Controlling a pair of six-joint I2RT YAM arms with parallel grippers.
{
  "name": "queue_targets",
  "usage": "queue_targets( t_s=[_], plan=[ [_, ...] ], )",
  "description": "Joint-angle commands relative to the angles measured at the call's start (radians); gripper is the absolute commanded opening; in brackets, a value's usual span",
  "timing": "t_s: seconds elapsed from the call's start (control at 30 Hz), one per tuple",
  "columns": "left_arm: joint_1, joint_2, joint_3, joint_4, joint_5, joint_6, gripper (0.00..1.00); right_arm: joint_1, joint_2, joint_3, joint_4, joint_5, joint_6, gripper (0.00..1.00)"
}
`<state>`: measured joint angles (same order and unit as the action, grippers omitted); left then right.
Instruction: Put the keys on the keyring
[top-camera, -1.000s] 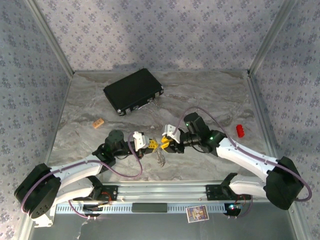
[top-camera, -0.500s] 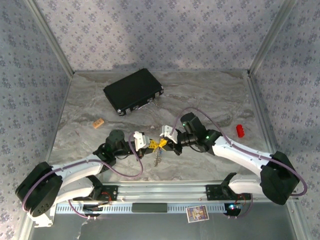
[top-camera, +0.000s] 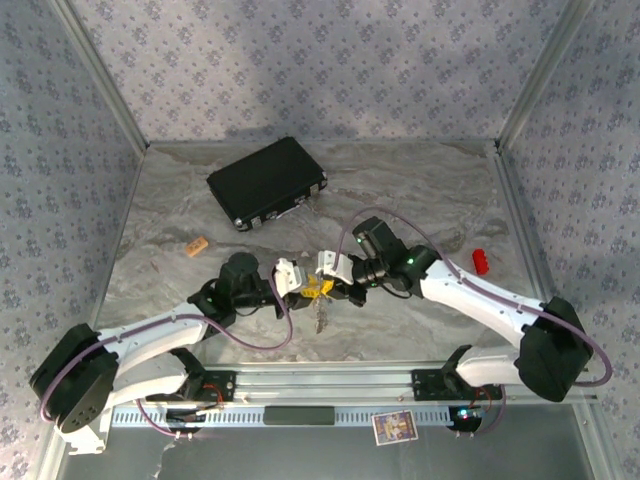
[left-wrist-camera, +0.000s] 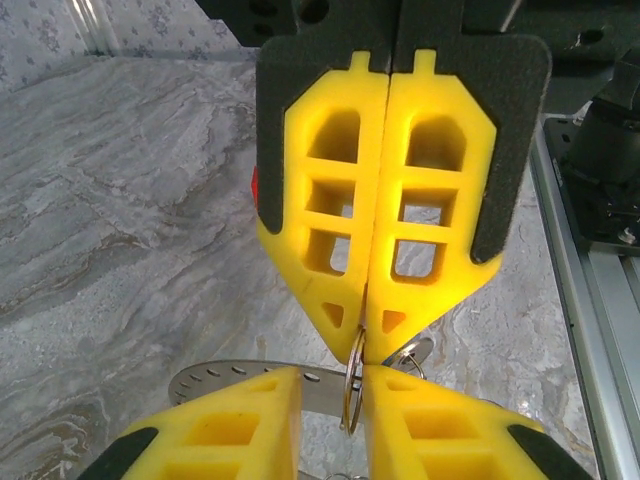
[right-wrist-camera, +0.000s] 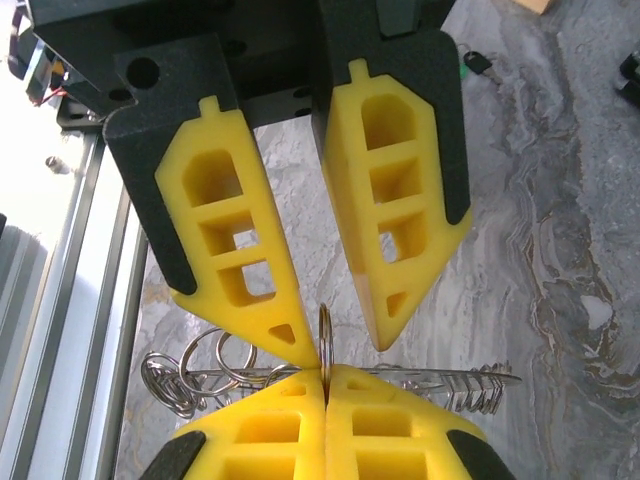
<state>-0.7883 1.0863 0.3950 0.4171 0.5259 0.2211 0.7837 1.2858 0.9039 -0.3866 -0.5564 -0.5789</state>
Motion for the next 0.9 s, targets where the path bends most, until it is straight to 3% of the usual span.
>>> queue_targets(
  t_s=[0.0, 0.07, 0.17, 0.33, 0.53, 0.7, 0.77, 0.8, 0.83, 0.87],
  plan=[
    [-0.01, -0.009, 0.038, -0.056, 0.01, 0.033, 0.22, 0.013, 0.016, 0.07, -0.104, 0.0, -0.067, 0.0],
    [-0.01, -0.009, 0.045, -0.065, 0.02, 0.039, 0.19, 0.017, 0.023, 0.087, -0.116, -0.01, -0.075, 0.0],
    [-0.011, -0.012, 0.046, -0.072, 0.032, 0.049, 0.0, 0.017, 0.026, 0.097, -0.109, -0.04, -0.073, 0.0],
    [-0.01, -0.033, 0.007, 0.012, 0.048, 0.03, 0.0, -0.008, -0.016, -0.006, 0.056, -0.093, 0.006, 0.14],
    [-0.01, -0.04, -0.037, 0.134, 0.077, -0.011, 0.0, -0.033, -0.043, -0.12, 0.243, -0.138, 0.1, 0.14],
    [-0.01, -0.04, -0.057, 0.193, 0.089, -0.029, 0.0, -0.037, -0.032, -0.133, 0.263, -0.144, 0.106, 0.12],
    [-0.011, -0.037, -0.059, 0.211, 0.091, -0.04, 0.0, -0.04, -0.029, -0.132, 0.263, -0.151, 0.103, 0.01],
    [-0.01, -0.036, -0.057, 0.207, 0.085, -0.042, 0.0, -0.043, -0.03, -0.126, 0.255, -0.152, 0.1, 0.0],
    [-0.011, -0.037, -0.051, 0.192, 0.07, -0.043, 0.02, -0.043, -0.03, -0.116, 0.239, -0.151, 0.095, 0.0],
    [-0.011, -0.038, -0.046, 0.173, 0.055, -0.043, 0.11, -0.042, -0.031, -0.106, 0.217, -0.148, 0.086, 0.0]
  ],
)
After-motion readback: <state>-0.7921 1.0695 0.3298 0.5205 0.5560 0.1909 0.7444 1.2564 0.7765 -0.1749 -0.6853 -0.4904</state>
